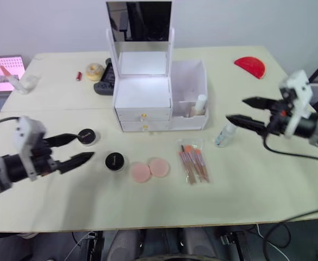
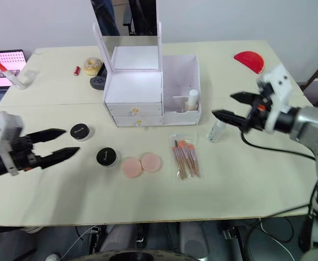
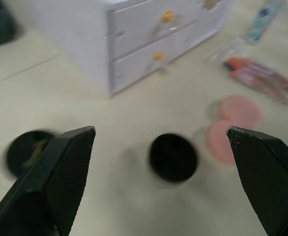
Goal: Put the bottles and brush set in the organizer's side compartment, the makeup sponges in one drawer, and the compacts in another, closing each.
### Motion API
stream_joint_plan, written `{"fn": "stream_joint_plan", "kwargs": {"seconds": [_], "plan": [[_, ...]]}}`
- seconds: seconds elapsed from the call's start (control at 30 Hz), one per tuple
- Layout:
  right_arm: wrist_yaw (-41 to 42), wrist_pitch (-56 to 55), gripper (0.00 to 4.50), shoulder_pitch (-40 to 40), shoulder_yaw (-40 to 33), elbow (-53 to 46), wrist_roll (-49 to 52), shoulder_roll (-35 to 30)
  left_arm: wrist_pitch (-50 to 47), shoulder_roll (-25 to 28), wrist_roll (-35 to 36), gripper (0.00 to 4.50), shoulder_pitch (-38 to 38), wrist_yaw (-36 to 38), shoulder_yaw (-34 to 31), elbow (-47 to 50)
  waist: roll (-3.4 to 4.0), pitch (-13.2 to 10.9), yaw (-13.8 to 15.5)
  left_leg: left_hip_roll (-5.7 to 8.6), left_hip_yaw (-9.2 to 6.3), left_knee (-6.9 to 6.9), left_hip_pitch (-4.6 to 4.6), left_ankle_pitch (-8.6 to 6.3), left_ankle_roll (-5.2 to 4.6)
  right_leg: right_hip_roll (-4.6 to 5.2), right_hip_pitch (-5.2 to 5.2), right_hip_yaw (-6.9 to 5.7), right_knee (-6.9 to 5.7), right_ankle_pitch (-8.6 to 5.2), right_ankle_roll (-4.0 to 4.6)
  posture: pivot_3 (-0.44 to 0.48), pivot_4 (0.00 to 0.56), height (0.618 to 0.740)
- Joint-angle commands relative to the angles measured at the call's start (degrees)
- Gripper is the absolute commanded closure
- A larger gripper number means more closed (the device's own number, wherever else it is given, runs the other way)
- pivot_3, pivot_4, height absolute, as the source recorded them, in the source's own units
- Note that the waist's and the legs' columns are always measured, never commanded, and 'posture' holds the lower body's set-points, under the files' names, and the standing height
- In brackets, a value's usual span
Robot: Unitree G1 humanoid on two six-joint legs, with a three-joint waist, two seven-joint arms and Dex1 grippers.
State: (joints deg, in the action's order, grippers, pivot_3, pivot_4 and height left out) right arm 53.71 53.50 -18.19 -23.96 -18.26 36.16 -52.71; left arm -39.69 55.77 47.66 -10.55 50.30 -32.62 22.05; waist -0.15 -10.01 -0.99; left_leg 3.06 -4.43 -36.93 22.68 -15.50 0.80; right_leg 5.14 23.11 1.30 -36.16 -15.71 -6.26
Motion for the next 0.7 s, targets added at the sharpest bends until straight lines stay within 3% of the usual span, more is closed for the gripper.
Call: {"fn": "stream_joint_plan", "kwargs": {"seconds": [0.03,0.13,0.33,0.7], "plan": [[5.7,-11.1,0.03,8.8,-5.2,4.3,-5.1,-3.7,6.1,0.7,-6.7,0.00,-4.6,5.1,-6.1,-8.4,0.01,0.0,0.0,0.00,0.03,0.00,-0.03,-0.02,-0.03,0.02,0.00,0.02,0.01,0.00,0.00,0.000,0.150,0.740],[6.7,-18.1,0.03,15.2,-6.8,8.3,-9.2,-5.1,9.2,0.8,-9.6,0.00,-7.5,7.9,-9.5,-13.5,-0.07,-0.1,0.2,-0.01,0.06,0.01,-0.03,-0.03,-0.02,0.10,0.00,0.01,0.01,-0.01,0.03,0.000,0.150,0.740],[6.4,-24.7,0.03,17.7,-11.6,17.0,-8.9,-2.5,13.4,0.0,-13.2,0.00,-9.0,9.6,-13.4,-18.9,-0.05,-0.1,0.4,-0.02,0.07,-0.01,-0.01,-0.02,0.04,0.34,0.00,0.04,0.11,0.01,0.09,0.000,0.150,0.740],[5.4,-24.4,0.03,17.6,-10.0,16.1,-7.3,-2.5,13.0,-1.6,-13.3,0.00,-8.8,9.3,-13.7,-16.8,0.02,-0.2,0.4,-0.02,0.06,-0.01,0.17,-0.02,0.04,0.36,0.19,0.04,0.08,0.02,0.09,0.000,0.150,0.740]]}}
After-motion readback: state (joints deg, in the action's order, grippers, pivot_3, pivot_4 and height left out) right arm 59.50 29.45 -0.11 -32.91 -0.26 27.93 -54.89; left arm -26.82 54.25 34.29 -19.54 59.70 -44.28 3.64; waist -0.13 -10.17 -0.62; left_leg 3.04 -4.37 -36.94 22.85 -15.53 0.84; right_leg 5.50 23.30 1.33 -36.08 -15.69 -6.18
